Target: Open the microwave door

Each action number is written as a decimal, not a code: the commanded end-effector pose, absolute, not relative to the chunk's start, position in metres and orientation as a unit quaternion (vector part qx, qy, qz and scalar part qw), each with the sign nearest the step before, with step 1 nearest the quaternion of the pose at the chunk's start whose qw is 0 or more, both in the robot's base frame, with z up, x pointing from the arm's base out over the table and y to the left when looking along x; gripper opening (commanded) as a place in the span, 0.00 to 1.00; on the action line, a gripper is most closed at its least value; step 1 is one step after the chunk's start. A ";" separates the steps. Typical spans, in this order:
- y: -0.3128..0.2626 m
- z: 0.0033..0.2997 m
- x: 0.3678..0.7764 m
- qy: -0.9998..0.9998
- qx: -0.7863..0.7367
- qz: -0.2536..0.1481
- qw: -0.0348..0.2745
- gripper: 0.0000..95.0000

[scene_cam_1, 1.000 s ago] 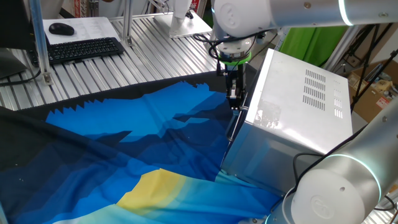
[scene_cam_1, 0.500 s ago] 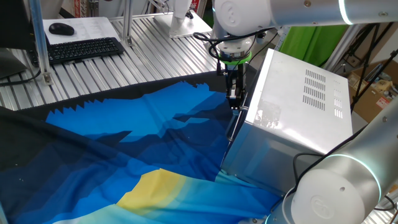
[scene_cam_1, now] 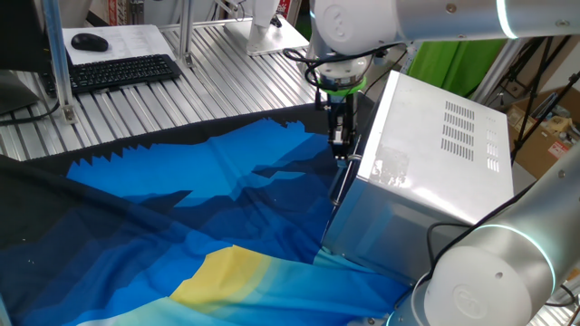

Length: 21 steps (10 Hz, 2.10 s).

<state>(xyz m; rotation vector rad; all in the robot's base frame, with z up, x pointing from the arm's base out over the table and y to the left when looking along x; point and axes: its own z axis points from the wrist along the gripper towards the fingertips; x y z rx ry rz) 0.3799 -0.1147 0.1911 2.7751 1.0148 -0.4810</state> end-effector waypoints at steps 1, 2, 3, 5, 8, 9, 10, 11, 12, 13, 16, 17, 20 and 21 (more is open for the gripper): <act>-0.115 0.192 0.385 0.338 0.924 -0.160 0.075 0.00; -0.116 0.191 0.386 0.337 0.925 -0.158 0.080 0.00; -0.117 0.190 0.388 0.336 0.925 -0.157 0.088 0.00; -0.119 0.189 0.389 0.326 0.930 -0.141 0.095 0.00; -0.119 0.189 0.389 0.331 0.929 -0.135 0.098 0.00; -0.119 0.189 0.389 0.326 0.931 -0.133 0.099 0.00; -0.119 0.189 0.389 0.328 0.930 -0.133 0.097 0.20; -0.119 0.189 0.389 0.325 0.931 -0.133 0.097 0.40; -0.118 0.189 0.390 0.316 0.935 -0.131 0.097 0.40; -0.118 0.189 0.391 0.311 0.936 -0.131 0.098 0.40; -0.117 0.190 0.390 0.303 0.937 -0.141 0.107 0.40; -0.117 0.191 0.389 0.301 0.933 -0.153 0.123 0.40; -0.118 0.192 0.388 0.301 0.931 -0.162 0.127 0.20; -0.119 0.191 0.386 0.301 0.931 -0.164 0.128 0.20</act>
